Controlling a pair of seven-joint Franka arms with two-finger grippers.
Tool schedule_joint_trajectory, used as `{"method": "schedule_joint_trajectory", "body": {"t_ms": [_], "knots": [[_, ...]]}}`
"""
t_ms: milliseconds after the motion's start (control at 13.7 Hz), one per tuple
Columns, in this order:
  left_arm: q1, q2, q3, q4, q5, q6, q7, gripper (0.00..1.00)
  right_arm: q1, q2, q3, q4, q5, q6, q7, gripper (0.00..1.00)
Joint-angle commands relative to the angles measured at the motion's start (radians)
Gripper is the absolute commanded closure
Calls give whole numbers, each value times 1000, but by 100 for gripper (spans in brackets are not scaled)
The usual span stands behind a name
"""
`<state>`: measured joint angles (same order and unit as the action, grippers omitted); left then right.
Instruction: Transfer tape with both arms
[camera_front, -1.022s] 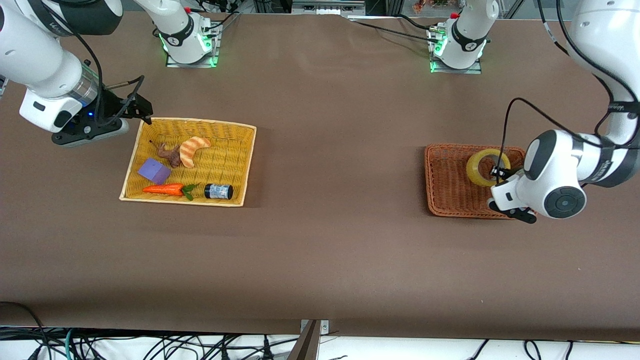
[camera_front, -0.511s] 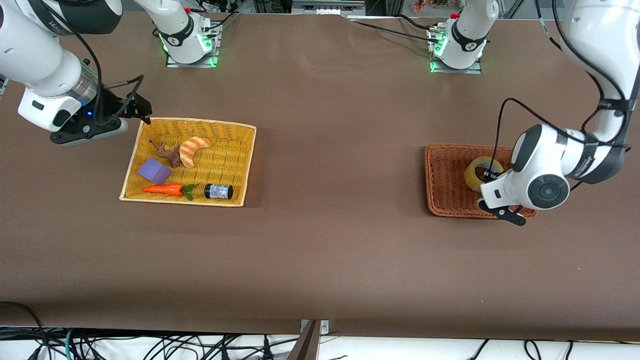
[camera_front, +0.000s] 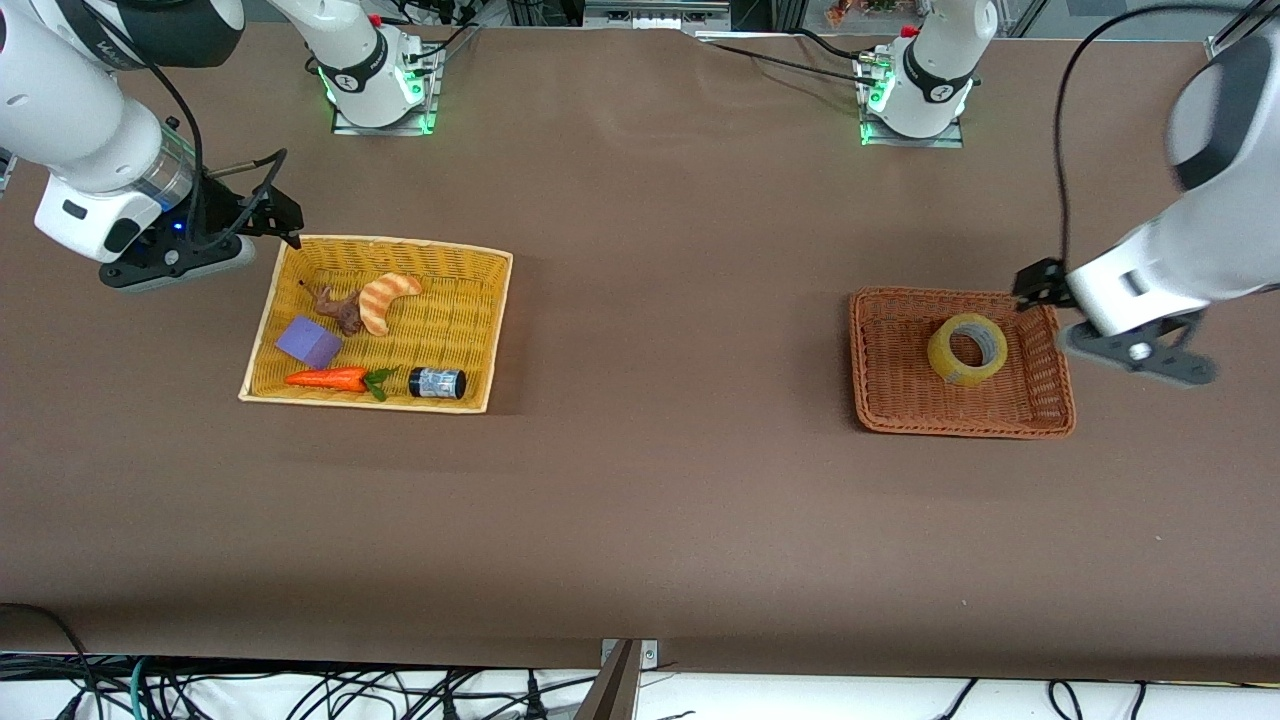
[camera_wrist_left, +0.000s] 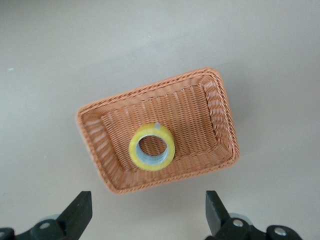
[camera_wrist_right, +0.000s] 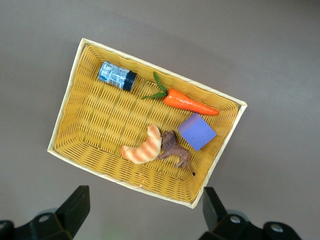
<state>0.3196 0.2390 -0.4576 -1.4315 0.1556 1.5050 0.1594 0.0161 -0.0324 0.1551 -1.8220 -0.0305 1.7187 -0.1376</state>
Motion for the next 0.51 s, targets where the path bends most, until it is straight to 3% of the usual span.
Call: {"method": "schedule_joint_trajectory", "body": {"t_ms": [0,146,219,292,365,438], "knots": [[4,30,0,164,-11,-129,-1,0,-7,-27,3,-23,-11,10,-10,0],[-19,-12,51,138,-14,-123,-27,0,-7,-27,3,-23,-11,10,-10,0],[-84,-16,138,119,-31,-112,-20,0,-7,-27,3,-23,-11,10,-8,0],[-212,-65,319,45,-118,-68,-26,0,-7,-27,3,-23,-11,10,-8,0],[-281,-145,435,-63,-217,-8,-17,0,-7,-27,3,-23,-11,10,-8,0],[-290,-214,459,-170,-253,80,-5,0,-7,-27,3,-23,-11,10,-8,0]]}}
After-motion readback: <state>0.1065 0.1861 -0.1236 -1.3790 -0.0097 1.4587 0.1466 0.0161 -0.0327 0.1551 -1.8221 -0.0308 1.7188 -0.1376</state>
